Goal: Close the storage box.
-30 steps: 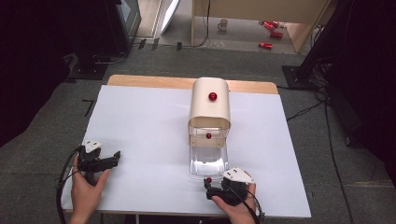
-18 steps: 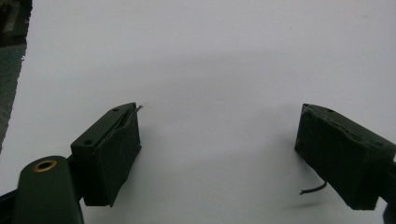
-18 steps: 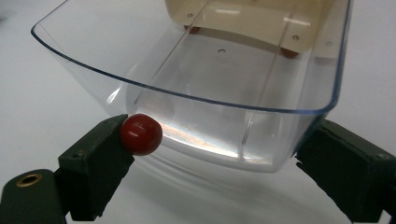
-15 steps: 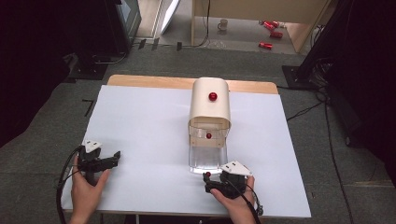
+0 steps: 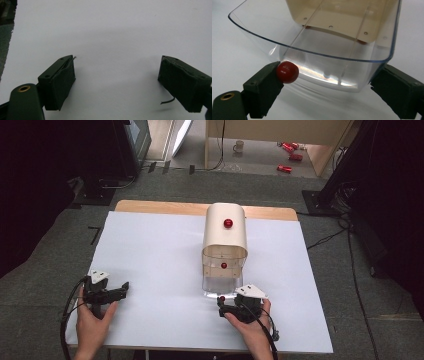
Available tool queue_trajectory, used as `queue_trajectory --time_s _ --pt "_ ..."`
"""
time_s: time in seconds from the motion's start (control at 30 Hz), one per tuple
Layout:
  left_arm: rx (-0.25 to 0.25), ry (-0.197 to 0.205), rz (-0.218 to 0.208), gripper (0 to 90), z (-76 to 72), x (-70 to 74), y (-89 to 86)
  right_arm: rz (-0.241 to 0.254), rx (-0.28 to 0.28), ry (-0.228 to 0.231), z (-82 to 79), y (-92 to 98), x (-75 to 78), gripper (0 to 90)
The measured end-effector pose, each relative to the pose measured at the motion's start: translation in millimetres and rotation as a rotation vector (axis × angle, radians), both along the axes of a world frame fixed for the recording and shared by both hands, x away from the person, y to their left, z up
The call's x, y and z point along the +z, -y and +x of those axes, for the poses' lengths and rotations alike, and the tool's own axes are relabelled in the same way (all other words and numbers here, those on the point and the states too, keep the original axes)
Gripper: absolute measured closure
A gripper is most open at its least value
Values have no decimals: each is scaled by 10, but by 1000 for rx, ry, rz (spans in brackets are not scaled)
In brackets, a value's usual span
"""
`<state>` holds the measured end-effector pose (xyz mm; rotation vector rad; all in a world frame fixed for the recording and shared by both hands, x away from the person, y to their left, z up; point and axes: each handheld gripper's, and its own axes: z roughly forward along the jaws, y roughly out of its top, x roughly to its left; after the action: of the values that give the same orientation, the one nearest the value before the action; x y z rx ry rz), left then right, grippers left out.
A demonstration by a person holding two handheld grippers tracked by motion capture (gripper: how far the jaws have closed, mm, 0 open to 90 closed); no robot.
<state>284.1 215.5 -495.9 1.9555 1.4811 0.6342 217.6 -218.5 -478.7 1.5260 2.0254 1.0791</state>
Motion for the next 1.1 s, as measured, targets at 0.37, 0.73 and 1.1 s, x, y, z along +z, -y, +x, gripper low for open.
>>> queue_trajectory --time_s 0.37,0.73,1.1 --pt "0 0 0 141 0 0 0 8 -13 2 183 -5 -10 99" --pt "0 0 0 141 0 0 0 -11 -29 17 351 -7 6 92" --pt "0 0 0 141 0 0 0 -19 -34 23 482 3 6 77"
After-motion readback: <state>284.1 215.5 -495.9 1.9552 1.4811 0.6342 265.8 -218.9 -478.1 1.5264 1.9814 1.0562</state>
